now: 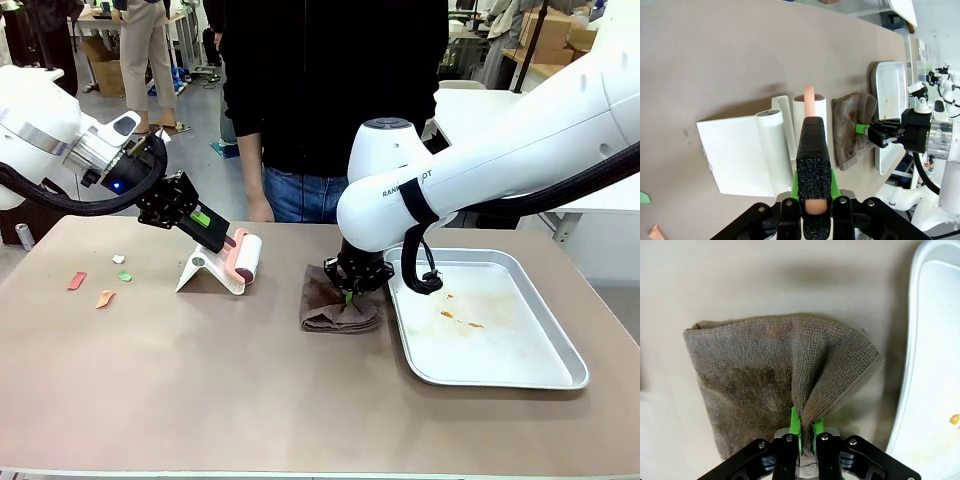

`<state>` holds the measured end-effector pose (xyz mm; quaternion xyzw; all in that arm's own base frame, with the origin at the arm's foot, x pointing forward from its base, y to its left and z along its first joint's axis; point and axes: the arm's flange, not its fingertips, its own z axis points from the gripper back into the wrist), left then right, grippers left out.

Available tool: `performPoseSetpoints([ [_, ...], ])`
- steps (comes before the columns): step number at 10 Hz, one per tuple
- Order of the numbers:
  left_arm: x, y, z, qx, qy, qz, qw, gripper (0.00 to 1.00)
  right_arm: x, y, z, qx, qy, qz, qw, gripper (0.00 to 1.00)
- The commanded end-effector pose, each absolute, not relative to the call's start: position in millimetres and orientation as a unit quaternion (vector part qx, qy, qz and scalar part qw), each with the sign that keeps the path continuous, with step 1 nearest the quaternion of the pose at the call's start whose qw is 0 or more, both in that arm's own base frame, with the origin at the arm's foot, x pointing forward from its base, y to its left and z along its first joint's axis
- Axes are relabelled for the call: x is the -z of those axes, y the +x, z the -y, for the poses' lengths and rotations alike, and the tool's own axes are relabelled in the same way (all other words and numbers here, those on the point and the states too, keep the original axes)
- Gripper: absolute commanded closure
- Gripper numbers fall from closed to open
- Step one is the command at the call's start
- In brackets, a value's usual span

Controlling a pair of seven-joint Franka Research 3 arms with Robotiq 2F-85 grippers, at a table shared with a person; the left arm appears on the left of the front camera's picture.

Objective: Clean the surface of the table.
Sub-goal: Hold the Lint Roller with your left hand and the towel with your right hand.

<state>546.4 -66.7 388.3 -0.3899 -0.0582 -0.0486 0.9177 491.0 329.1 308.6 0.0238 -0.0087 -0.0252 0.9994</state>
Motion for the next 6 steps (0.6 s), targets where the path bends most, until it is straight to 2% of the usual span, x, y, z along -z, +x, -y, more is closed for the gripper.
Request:
performPoseSetpoints([
  [1, -387, 539, 67, 0.059, -0.395, 0.065, 0.914, 1.0, -299, 494, -328, 0.039, 0.009, 0.002, 0.999, 1.0],
  [4, -388, 537, 67, 0.057, -0.4, 0.071, 0.912, 1.0, -299, 494, -327, 0.034, 0.023, -0.002, 0.999, 1.0],
  [6, -397, 529, 63, 0.053, -0.417, 0.089, 0.903, 1.0, -308, 496, -313, 0.021, 0.095, 0.001, 0.995, 1.0],
])
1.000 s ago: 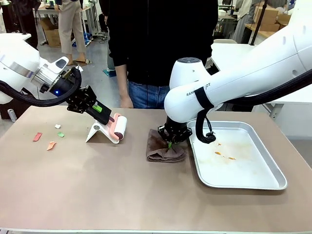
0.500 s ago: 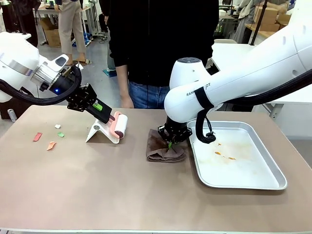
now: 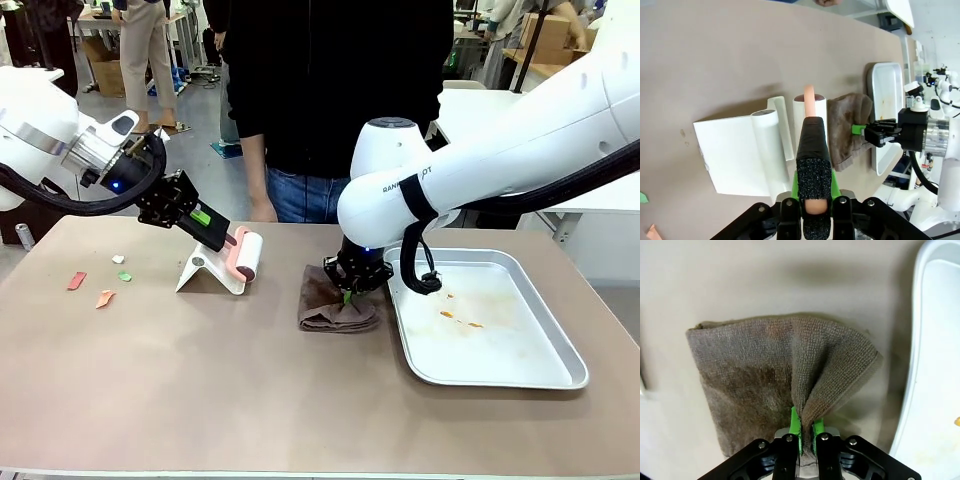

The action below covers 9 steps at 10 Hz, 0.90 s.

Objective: Clean the surface of the table.
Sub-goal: Hold the Lint Roller with your left hand and the towel with your right hand.

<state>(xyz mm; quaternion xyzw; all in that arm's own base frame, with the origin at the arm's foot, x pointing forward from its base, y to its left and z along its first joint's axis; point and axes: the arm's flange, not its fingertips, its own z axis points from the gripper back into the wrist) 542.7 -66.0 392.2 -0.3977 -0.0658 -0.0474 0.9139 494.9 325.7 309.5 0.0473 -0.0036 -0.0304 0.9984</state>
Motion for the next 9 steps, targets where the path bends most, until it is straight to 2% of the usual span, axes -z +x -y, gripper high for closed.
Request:
performPoseSetpoints([
  [1, -402, 522, 59, 0.051, -0.431, 0.097, 0.896, 1.0, -315, 495, -299, 0.02, 0.149, 0.004, 0.989, 1.0],
  [5, -432, 493, 40, 0.088, -0.498, 0.098, 0.857, 1.0, -359, 471, -256, -0.057, 0.386, 0.0, 0.921, 1.0],
  [9, -457, 458, -19, 0.125, -0.595, 0.079, 0.79, 1.0, -391, 424, -200, -0.157, 0.533, -0.003, 0.831, 1.0],
])
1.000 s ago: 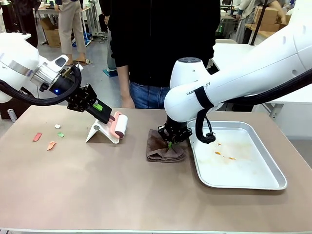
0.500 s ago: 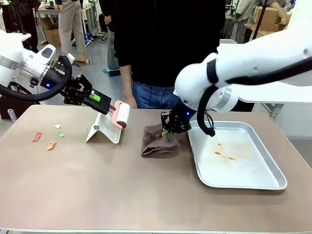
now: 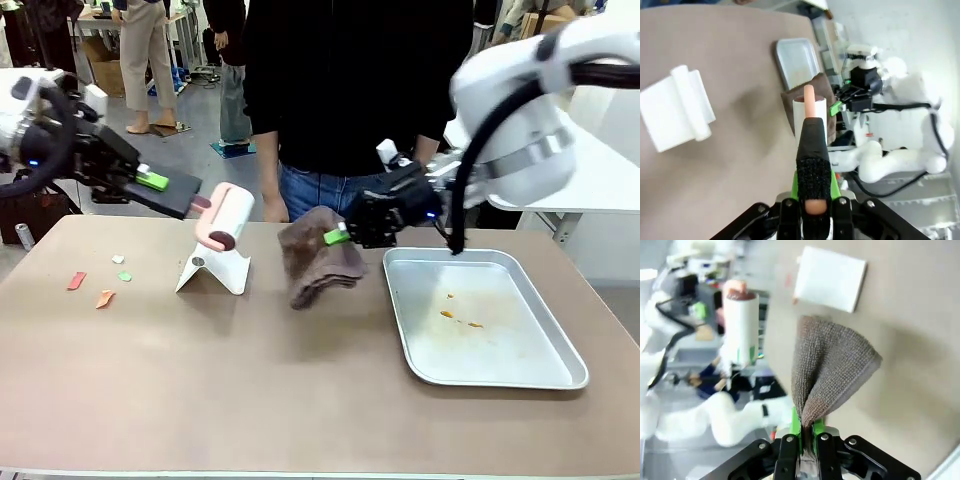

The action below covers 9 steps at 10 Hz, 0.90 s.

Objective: Clean the surface of the table.
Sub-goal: Hold the Lint Roller with your left hand and the towel with your right hand.

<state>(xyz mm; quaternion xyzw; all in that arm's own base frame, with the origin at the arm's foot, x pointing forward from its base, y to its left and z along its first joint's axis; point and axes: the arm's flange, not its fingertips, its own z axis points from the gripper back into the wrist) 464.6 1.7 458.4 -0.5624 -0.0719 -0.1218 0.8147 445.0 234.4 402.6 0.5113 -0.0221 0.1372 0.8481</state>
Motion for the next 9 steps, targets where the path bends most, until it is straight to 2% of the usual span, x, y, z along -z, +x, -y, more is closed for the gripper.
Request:
performPoseSetpoints([
  [1, -459, 453, -36, 0.115, -0.609, 0.086, 0.78, 1.0, -395, 409, -178, -0.17, 0.562, 0.006, 0.809, 1.0],
  [3, -453, 444, -79, 0.121, -0.652, 0.079, 0.744, 1.0, -397, 376, -126, -0.17, 0.602, 0.038, 0.78, 1.0],
  [6, -439, 432, -139, 0.097, -0.68, 0.083, 0.722, 1.0, -392, 336, -40, -0.169, 0.671, 0.09, 0.716, 1.0],
  [7, -434, 443, -162, 0.105, -0.688, 0.071, 0.714, 1.0, -389, 324, -17, -0.164, 0.694, 0.105, 0.693, 1.0],
  [8, -430, 453, -181, 0.092, -0.694, 0.063, 0.712, 1.0, -383, 315, -1, -0.116, 0.693, 0.122, 0.701, 1.0],
  [9, -417, 446, -195, 0.078, -0.707, 0.063, 0.701, 1.0, -378, 304, 15, -0.116, 0.695, 0.128, 0.698, 1.0],
])
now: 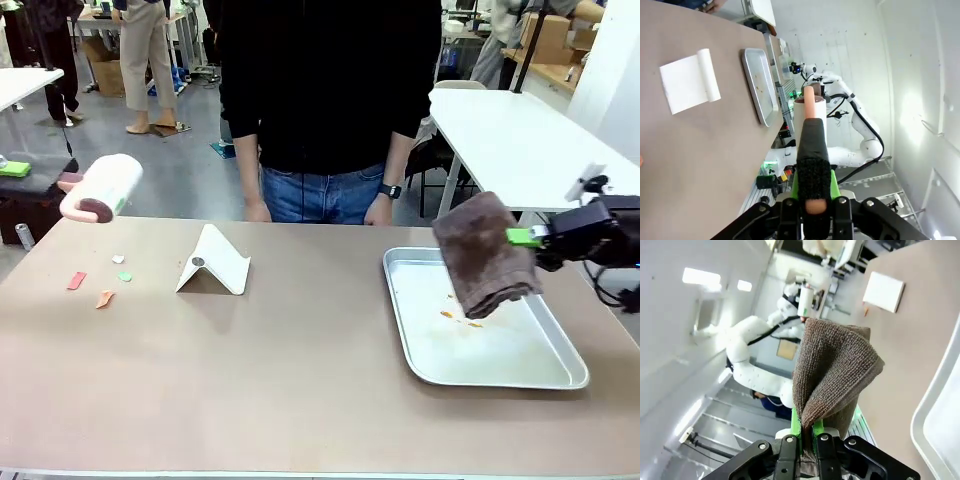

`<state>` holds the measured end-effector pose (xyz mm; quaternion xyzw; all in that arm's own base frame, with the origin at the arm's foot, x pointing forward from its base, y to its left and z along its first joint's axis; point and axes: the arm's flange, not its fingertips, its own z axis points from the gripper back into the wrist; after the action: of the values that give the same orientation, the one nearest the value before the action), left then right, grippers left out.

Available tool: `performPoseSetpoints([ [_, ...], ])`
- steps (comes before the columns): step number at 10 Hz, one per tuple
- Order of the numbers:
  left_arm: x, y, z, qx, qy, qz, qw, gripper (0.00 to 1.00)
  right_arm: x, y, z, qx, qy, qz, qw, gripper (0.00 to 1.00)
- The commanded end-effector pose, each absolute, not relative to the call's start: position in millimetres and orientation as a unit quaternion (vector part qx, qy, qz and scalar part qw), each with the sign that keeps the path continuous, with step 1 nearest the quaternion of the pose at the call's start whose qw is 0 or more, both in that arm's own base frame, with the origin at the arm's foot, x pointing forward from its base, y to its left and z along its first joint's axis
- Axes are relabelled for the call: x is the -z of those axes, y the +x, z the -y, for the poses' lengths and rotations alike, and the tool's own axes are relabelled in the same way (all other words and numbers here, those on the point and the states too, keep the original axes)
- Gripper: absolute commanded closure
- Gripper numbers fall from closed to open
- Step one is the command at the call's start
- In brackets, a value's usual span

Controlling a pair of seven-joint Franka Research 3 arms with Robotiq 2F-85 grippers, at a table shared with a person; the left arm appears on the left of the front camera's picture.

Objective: Clean the surface of the table.
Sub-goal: Hold the Lint Roller with your left hand and the towel with your right hand.

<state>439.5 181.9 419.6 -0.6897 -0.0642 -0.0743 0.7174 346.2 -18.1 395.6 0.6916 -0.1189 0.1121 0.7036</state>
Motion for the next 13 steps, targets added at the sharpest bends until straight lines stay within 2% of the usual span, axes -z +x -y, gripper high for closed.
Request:
performPoseSetpoints([
  [1, -401, 429, -209, 0.053, -0.716, 0.075, 0.692, 1.0, -373, 293, 34, -0.107, 0.702, 0.138, 0.691, 1.0],
  [3, -388, 405, -230, 0.062, -0.721, 0.095, 0.684, 1.0, -368, 284, 57, -0.067, 0.711, 0.167, 0.68, 1.0],
  [5, -378, 387, -237, 0.084, -0.719, 0.085, 0.685, 1.0, -366, 279, 68, -0.046, 0.721, 0.202, 0.662, 1.0],
  [8, -370, 377, -249, 0.057, -0.709, 0.095, 0.697, 1.0, -359, 278, 69, -0.03, 0.726, 0.227, 0.649, 1.0],
  [10, -374, 374, -252, 0.03, -0.692, 0.102, 0.714, 1.0, -358, 269, 72, -0.025, 0.724, 0.241, 0.645, 1.0],
  [11, -374, 375, -251, 0.003, -0.69, 0.102, 0.717, 1.0, -356, 271, 67, -0.007, 0.708, 0.226, 0.669, 1.0],
  [12, -365, 378, -255, 0.042, -0.7, 0.097, 0.706, 1.0, -362, 326, 114, -0.022, 0.72, 0.215, 0.66, 1.0],
  [13, -365, 378, -255, 0.042, -0.7, 0.097, 0.706, 1.0, -362, 326, 114, -0.022, 0.72, 0.215, 0.66, 1.0],
])
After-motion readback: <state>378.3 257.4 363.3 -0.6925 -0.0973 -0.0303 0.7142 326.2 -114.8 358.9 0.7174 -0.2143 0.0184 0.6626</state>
